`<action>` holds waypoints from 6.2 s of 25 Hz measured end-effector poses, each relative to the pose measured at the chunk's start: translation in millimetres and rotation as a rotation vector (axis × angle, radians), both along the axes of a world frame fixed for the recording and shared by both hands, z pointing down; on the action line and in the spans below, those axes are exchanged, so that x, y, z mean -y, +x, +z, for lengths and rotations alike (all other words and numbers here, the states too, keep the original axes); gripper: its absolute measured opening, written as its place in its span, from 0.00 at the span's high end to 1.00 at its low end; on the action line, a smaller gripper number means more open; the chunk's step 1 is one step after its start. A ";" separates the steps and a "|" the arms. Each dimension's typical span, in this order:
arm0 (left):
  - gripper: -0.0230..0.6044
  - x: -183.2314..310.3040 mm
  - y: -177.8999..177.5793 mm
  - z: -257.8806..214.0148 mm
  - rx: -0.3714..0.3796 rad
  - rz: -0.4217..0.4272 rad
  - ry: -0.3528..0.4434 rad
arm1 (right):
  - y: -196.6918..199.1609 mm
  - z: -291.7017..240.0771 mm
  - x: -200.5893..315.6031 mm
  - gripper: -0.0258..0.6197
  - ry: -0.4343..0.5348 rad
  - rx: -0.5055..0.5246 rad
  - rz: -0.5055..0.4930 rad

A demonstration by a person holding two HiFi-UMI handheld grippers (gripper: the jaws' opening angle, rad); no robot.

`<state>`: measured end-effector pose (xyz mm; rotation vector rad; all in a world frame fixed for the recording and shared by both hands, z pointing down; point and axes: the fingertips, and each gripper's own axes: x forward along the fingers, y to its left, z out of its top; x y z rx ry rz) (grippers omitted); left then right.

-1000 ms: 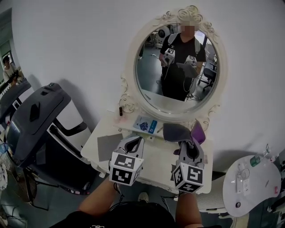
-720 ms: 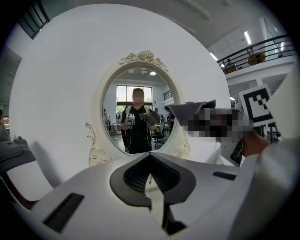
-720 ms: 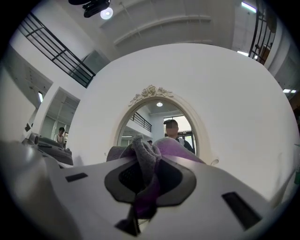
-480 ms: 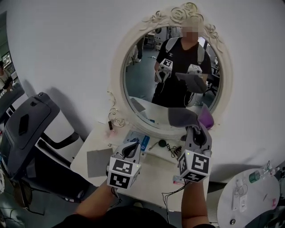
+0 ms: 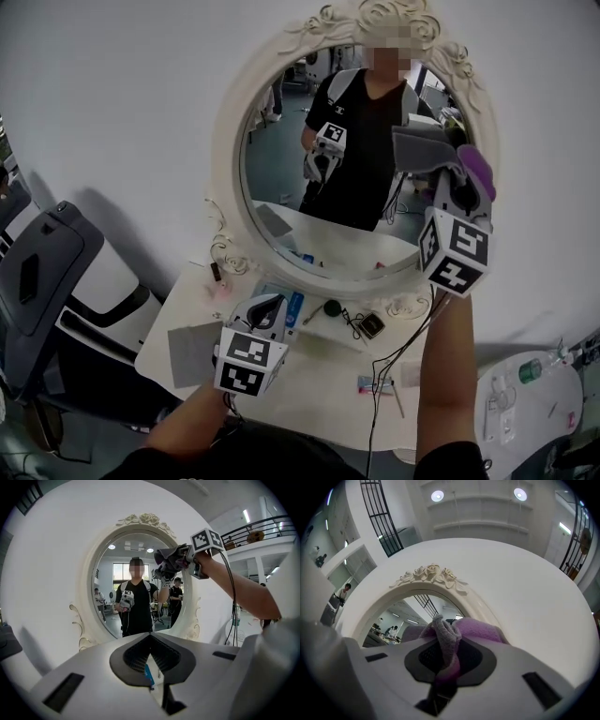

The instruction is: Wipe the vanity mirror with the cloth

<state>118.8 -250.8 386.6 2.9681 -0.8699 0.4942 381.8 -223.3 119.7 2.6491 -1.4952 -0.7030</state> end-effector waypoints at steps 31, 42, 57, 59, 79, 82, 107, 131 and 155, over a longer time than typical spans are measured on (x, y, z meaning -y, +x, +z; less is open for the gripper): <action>0.96 -7.7 24.9 23.7 -0.007 -0.023 -0.017 | -2.3 353.9 39.3 0.89 -0.637 0.099 0.046; 0.96 -13.8 3.4 18.4 -0.005 -0.026 0.012 | -33.5 163.4 34.8 0.89 -0.290 0.093 -0.097; 0.96 -6.5 -9.9 16.6 -0.031 -0.046 0.006 | -41.2 -90.4 58.7 0.89 0.134 -0.127 -0.042; 0.96 -6.2 -9.9 26.7 -0.017 -0.043 -0.017 | -40.0 -84.1 57.2 0.89 0.142 -0.126 -0.061; 0.96 -10.9 10.2 51.0 0.022 -0.019 -0.061 | -46.1 216.1 63.3 0.89 -0.220 -0.110 -0.045; 0.96 -8.2 6.2 53.3 0.028 -0.027 -0.065 | -42.9 279.3 65.8 0.89 -0.350 -0.032 -0.041; 0.96 -8.8 -27.8 38.7 -0.039 -0.070 -0.037 | -98.2 -43.5 76.6 0.89 -0.003 -0.082 -0.240; 0.96 -7.2 -15.8 83.2 0.072 -0.038 -0.101 | -161.5 -4.4 154.0 0.89 -0.161 -0.301 -0.301; 0.96 -2.8 -91.6 96.2 0.089 -0.202 -0.123 | -184.9 352.2 184.1 0.89 -0.735 -0.232 -0.383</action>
